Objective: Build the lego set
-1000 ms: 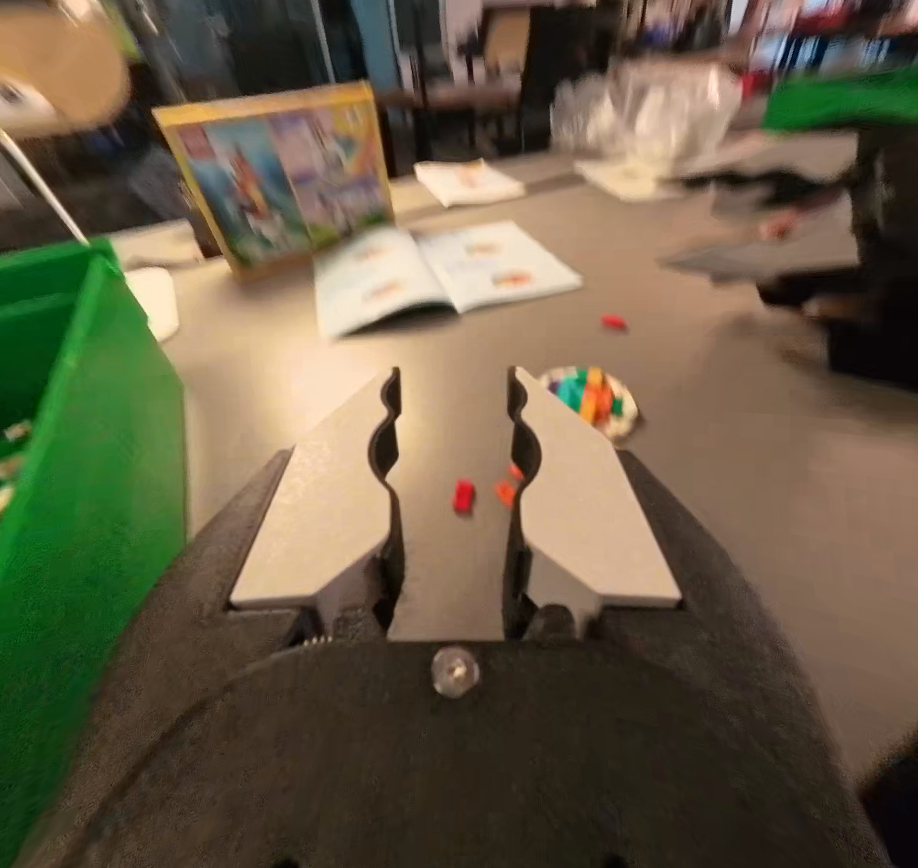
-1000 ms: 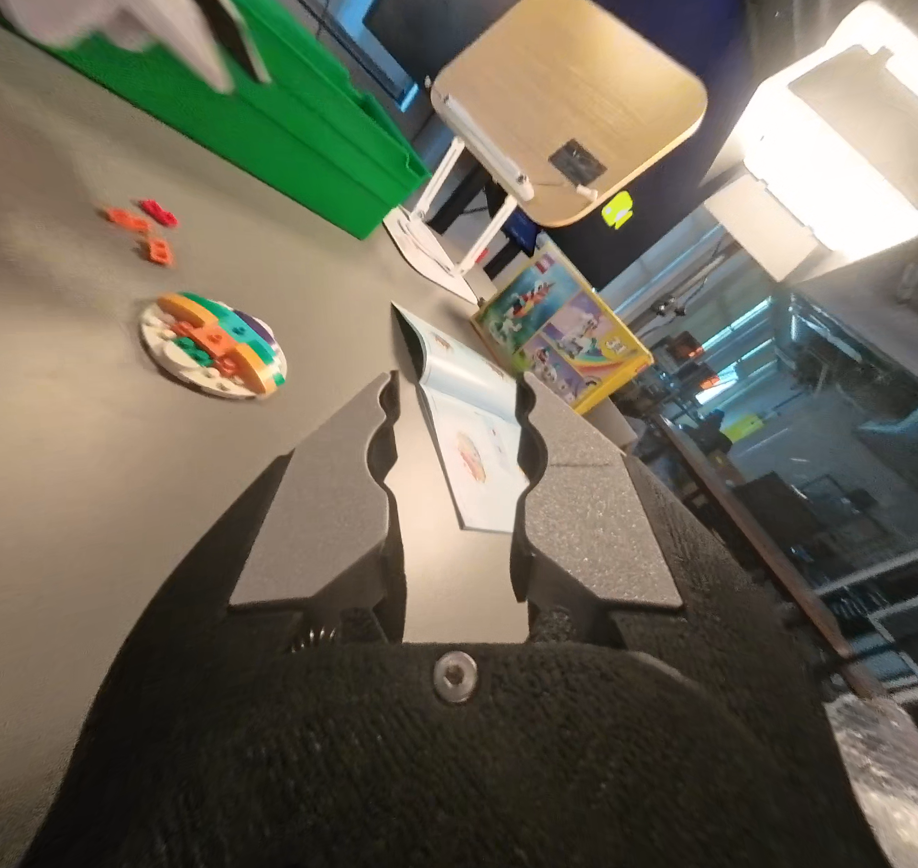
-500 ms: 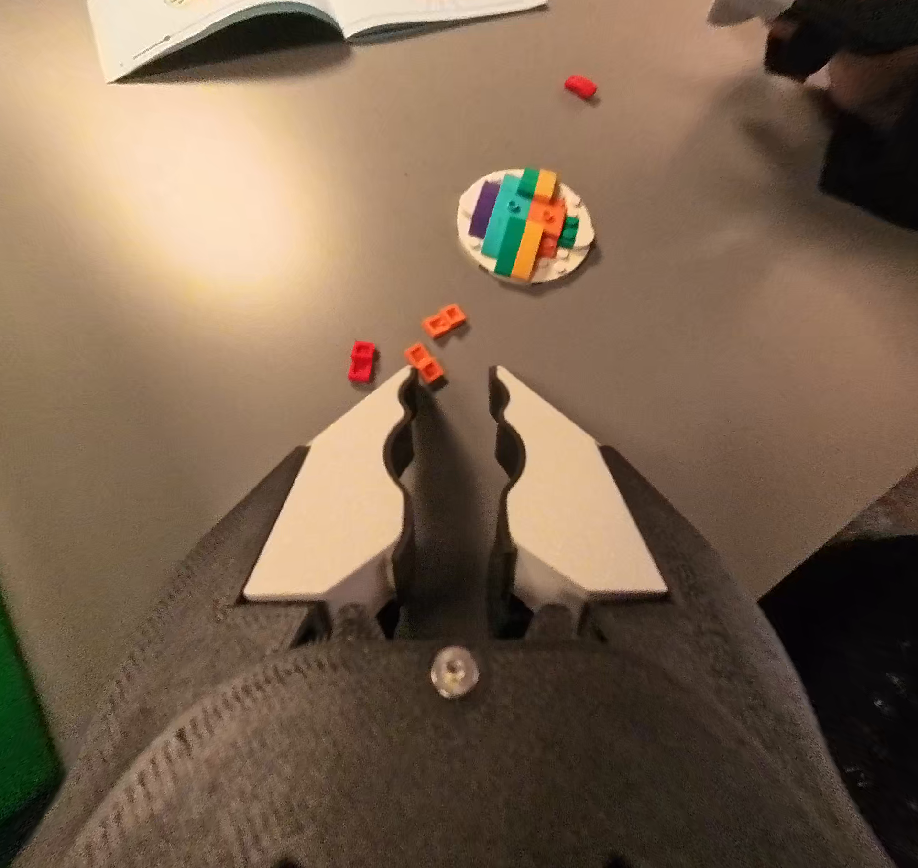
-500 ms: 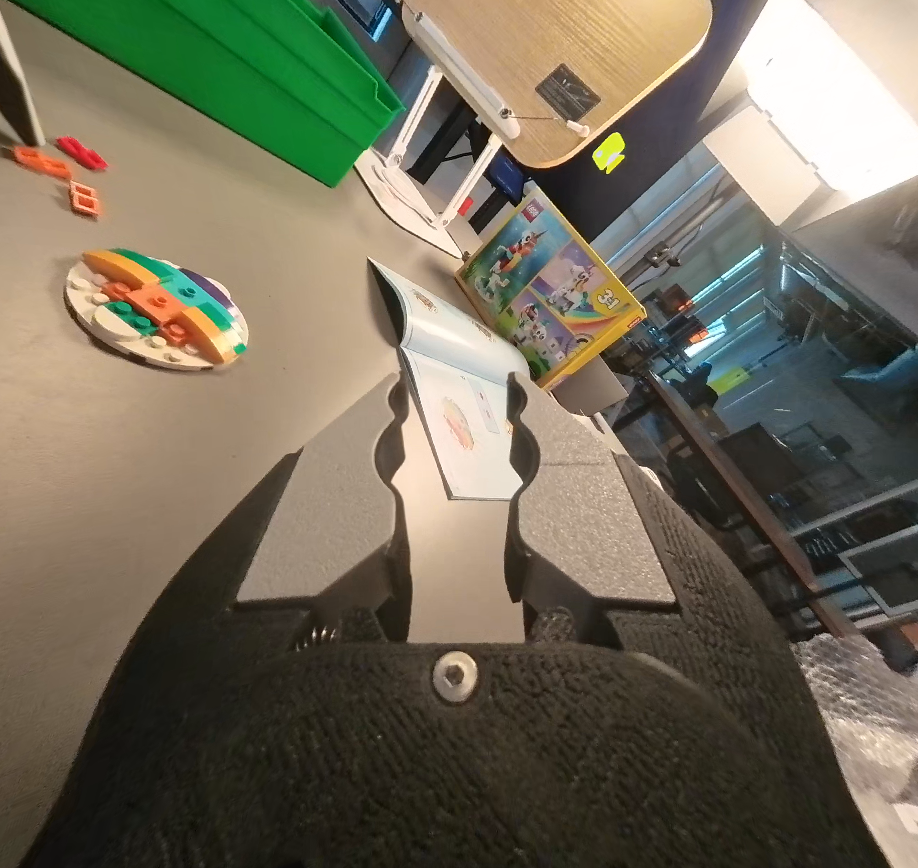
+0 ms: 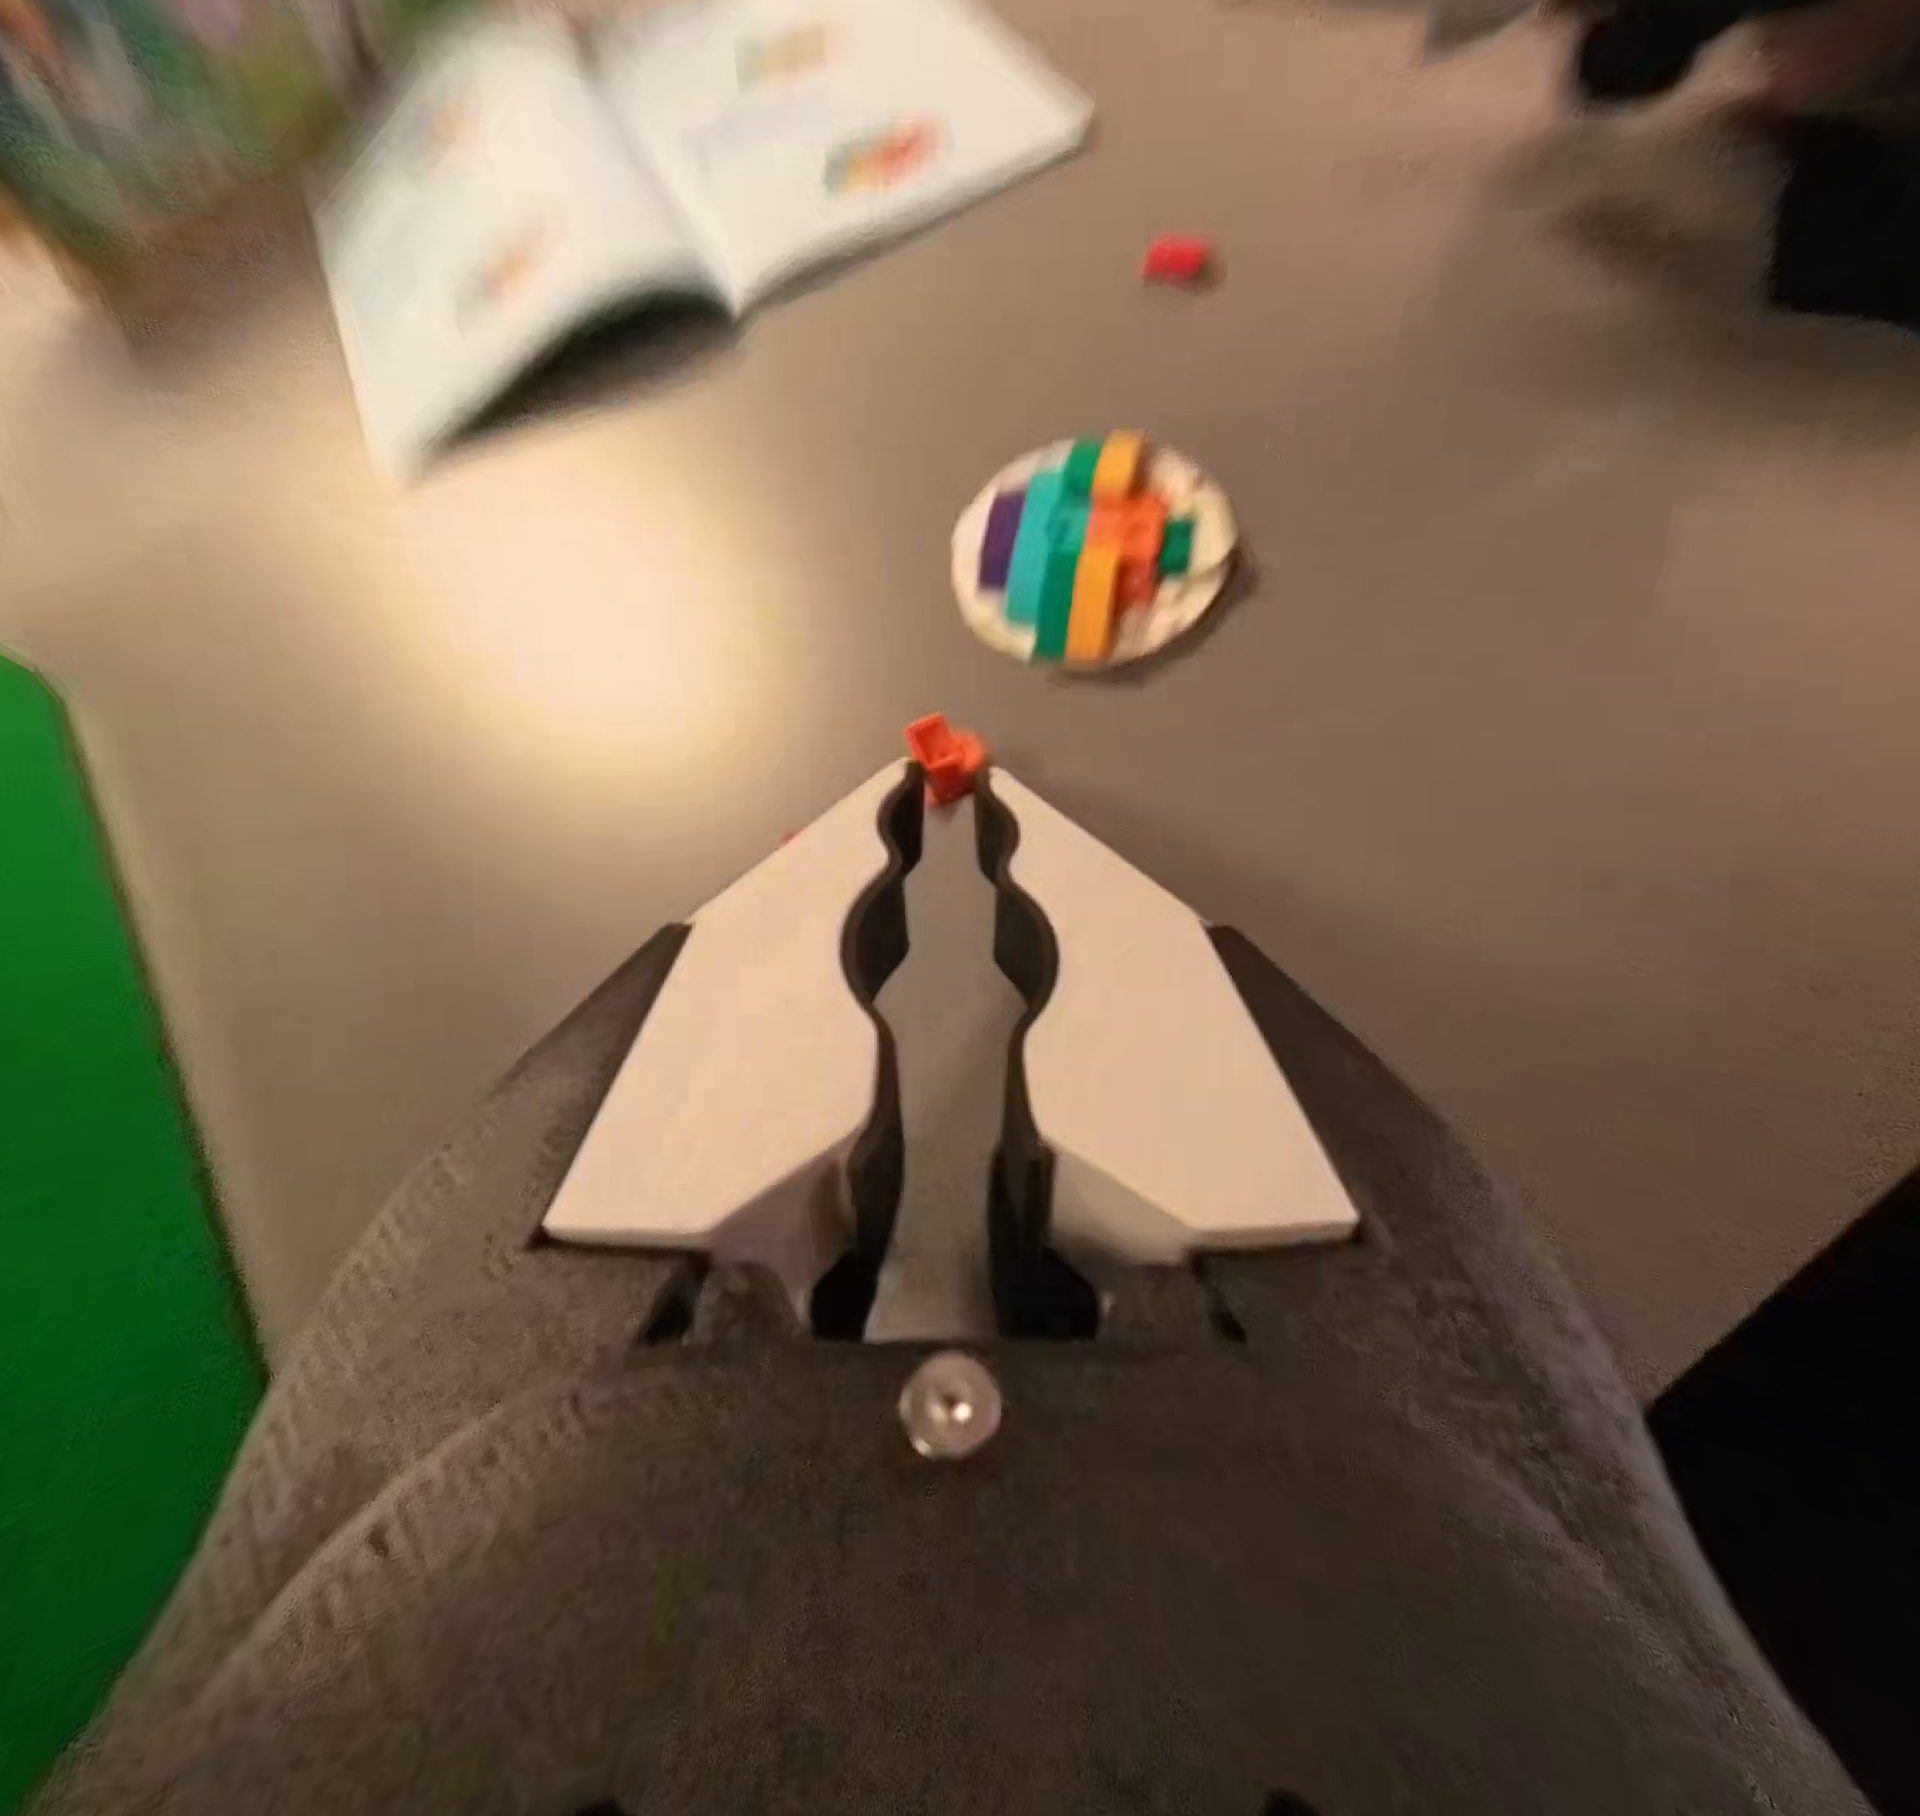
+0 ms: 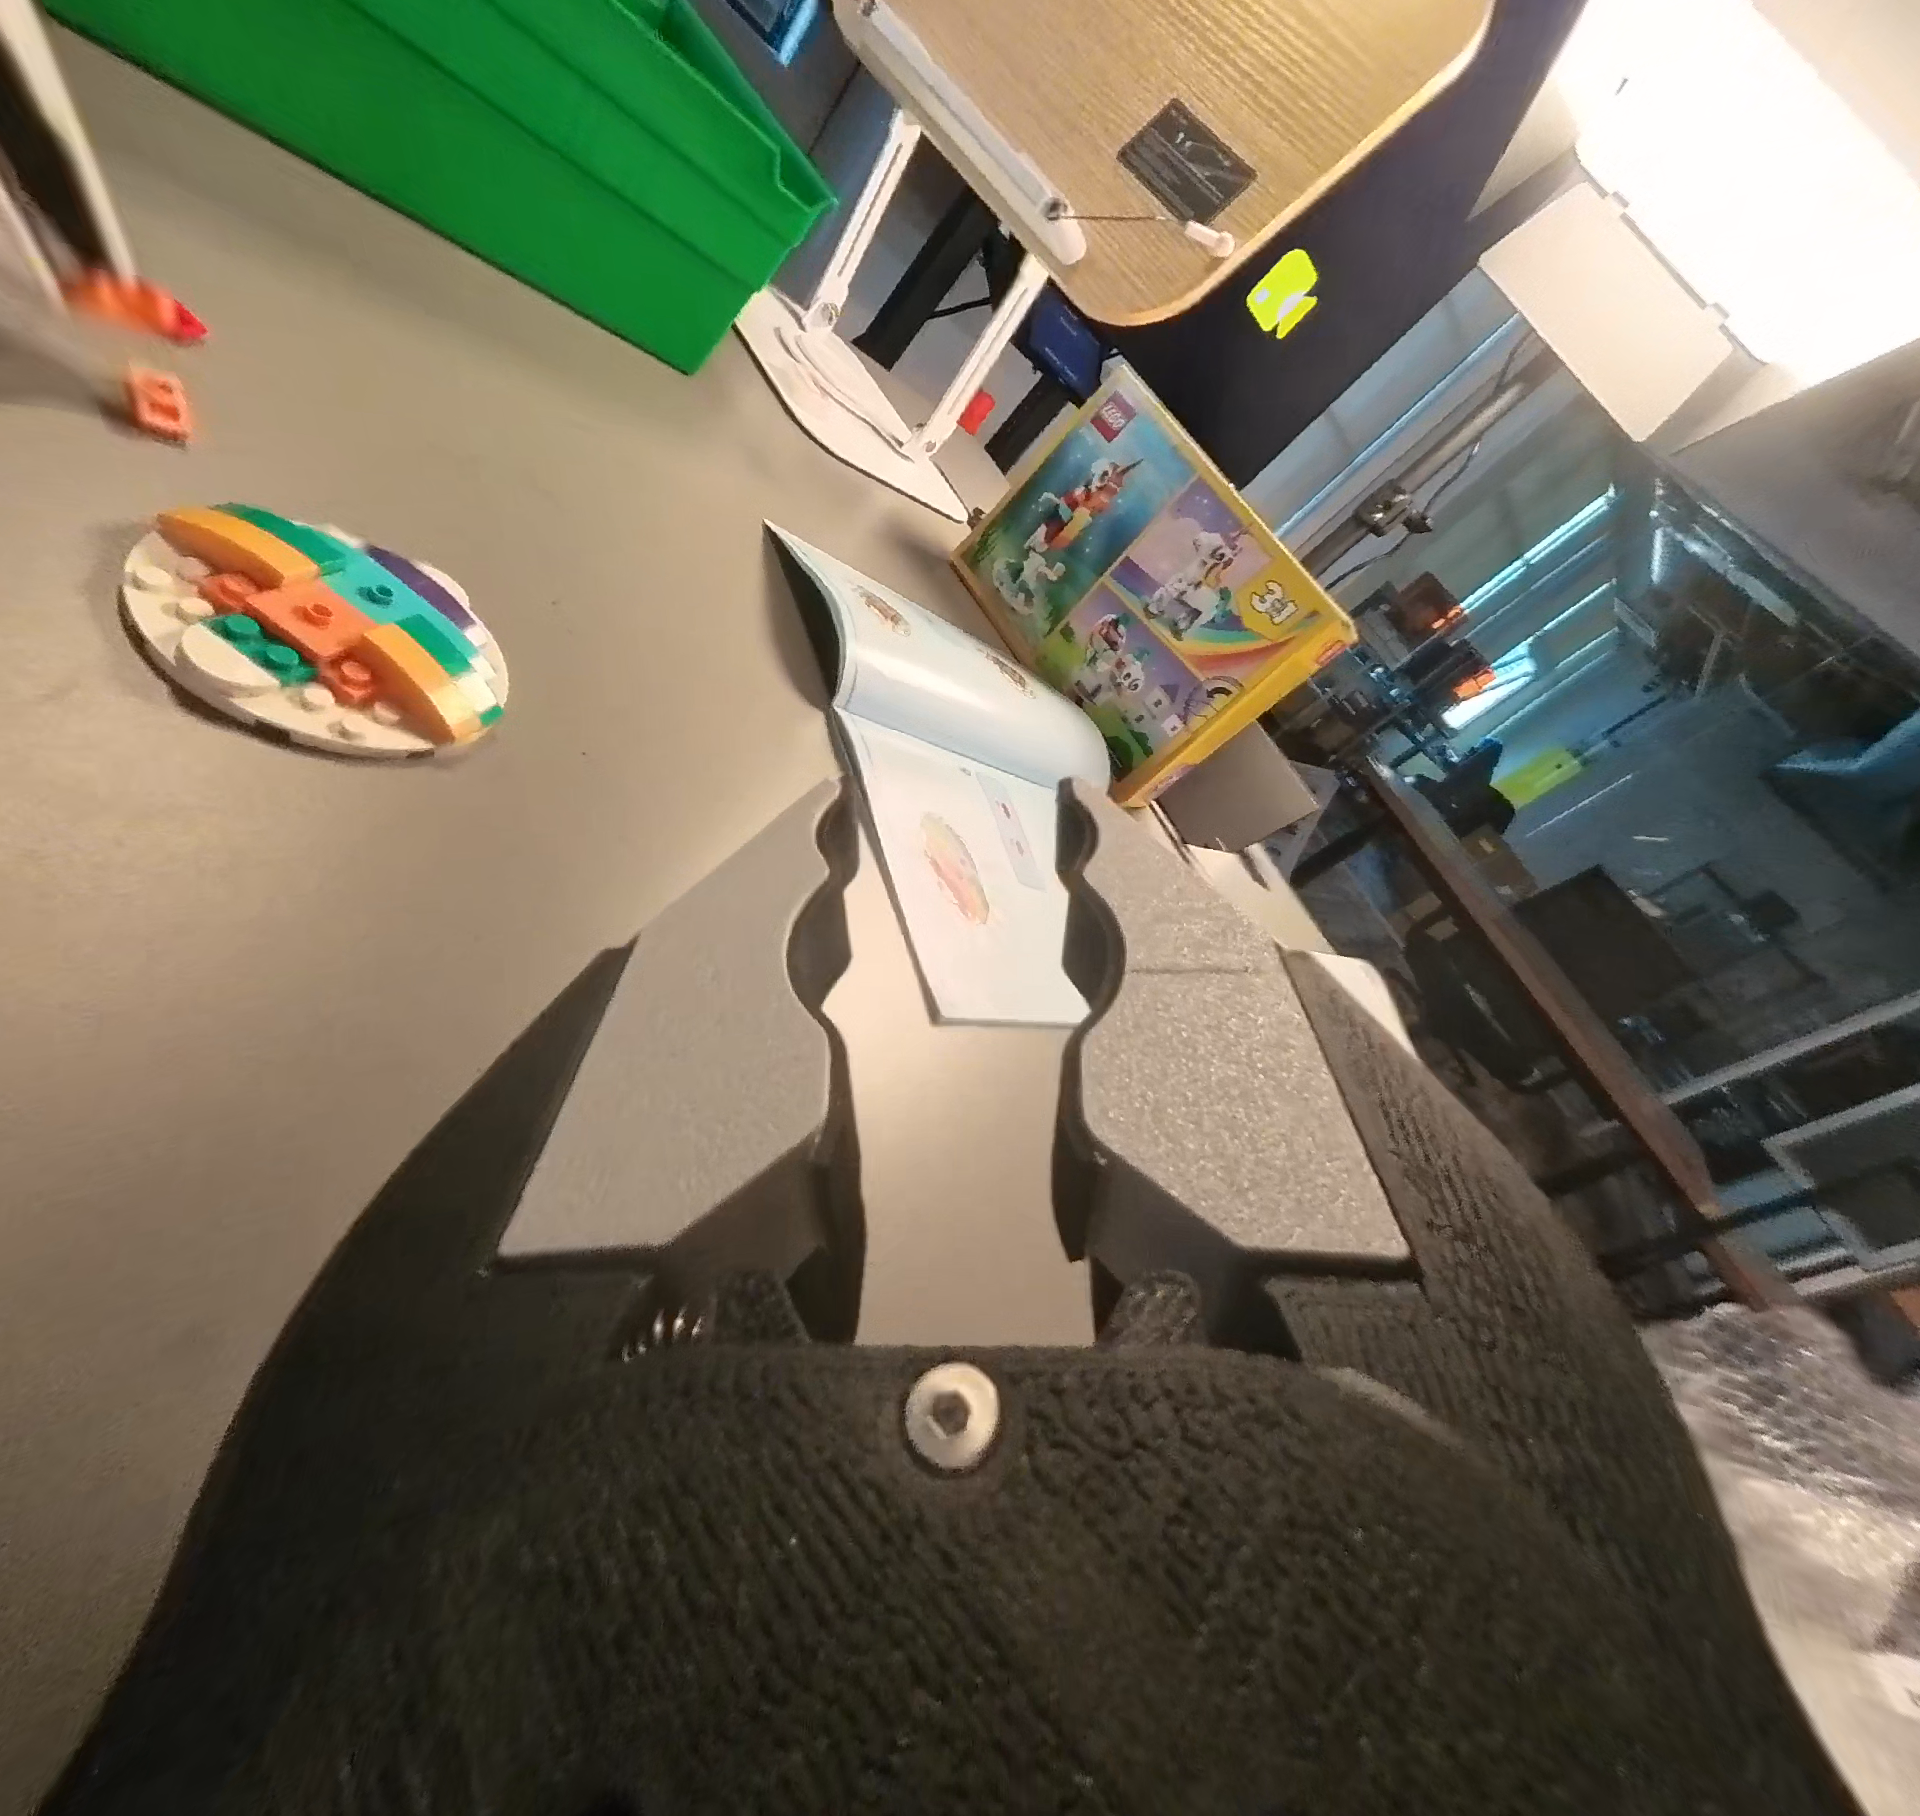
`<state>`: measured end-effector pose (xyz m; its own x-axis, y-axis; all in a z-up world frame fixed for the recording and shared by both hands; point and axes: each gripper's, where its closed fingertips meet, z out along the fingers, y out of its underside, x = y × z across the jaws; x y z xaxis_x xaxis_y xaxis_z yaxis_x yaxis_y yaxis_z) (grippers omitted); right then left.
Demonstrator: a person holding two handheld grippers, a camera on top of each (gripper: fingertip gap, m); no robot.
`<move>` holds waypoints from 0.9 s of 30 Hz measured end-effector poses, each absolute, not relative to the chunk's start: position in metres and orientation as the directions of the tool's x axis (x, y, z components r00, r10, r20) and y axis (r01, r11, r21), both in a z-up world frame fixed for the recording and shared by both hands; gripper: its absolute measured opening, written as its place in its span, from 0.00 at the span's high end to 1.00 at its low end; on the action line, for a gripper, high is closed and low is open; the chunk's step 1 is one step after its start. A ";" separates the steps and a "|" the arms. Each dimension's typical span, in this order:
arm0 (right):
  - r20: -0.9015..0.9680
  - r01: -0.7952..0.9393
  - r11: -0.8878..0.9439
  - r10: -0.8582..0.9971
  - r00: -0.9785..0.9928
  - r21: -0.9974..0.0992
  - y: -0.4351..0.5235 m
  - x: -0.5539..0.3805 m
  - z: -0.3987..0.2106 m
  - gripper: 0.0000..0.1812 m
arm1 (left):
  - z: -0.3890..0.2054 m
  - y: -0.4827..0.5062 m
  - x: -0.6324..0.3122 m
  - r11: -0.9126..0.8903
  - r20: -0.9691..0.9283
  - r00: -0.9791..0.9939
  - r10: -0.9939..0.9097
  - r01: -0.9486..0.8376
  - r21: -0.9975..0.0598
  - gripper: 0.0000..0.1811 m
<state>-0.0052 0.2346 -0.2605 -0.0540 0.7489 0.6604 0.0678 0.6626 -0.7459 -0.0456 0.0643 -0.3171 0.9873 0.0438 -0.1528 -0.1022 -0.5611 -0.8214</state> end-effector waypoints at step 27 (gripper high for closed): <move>0.142 0.126 0.343 0.658 -0.740 -0.931 0.098 0.025 -0.284 0.99 | -0.294 0.105 0.030 -0.136 -0.950 0.292 -0.114 -0.951 -0.276 0.96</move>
